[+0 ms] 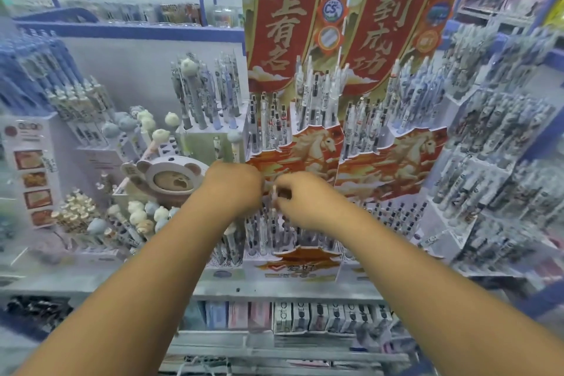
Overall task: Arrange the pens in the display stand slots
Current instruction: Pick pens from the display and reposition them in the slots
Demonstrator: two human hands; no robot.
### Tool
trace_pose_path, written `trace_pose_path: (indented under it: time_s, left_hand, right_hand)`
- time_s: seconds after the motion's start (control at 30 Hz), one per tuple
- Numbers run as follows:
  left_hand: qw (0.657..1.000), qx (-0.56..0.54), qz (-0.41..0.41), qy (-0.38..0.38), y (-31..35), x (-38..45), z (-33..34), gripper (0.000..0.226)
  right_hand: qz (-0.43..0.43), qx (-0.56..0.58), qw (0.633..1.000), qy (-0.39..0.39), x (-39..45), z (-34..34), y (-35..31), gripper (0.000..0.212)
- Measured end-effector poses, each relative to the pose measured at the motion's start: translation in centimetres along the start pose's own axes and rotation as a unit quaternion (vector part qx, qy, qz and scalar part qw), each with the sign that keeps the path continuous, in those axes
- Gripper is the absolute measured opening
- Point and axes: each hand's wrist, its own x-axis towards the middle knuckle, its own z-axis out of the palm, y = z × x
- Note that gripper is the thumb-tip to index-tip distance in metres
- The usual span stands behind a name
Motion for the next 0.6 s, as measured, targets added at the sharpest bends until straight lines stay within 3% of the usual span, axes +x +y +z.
trace_pose_path:
  time_s: [0.1, 0.2, 0.4, 0.47, 0.6]
  left_hand:
    - [0.999, -0.004, 0.017, -0.033, -0.1, -0.1, -0.2, 0.03]
    - [0.998, -0.044, 0.004, -0.041, -0.1, 0.0, 0.0, 0.035]
    - [0.983, -0.159, -0.023, 0.088, -1.0, -0.1, 2.6, 0.022]
    - [0.961, -0.249, -0.029, 0.118, -1.3, -0.6, 2.9, 0.017]
    - [0.863, -0.465, -0.001, 0.197, -1.4, -2.2, 1.8, 0.009]
  right_hand:
    - [-0.004, 0.117, 0.987, 0.106, -1.3, -2.0, 0.4, 0.017]
    - [0.0, 0.189, 0.973, 0.131, -2.5, -3.9, 1.6, 0.015]
    - [0.019, 0.287, 0.945, 0.155, -4.2, -4.4, 4.0, 0.012]
    - [0.014, 0.305, 0.935, 0.18, -4.8, -4.5, 4.6, 0.012]
    - [0.016, 0.351, 0.907, 0.231, -6.2, -5.3, 5.5, 0.011]
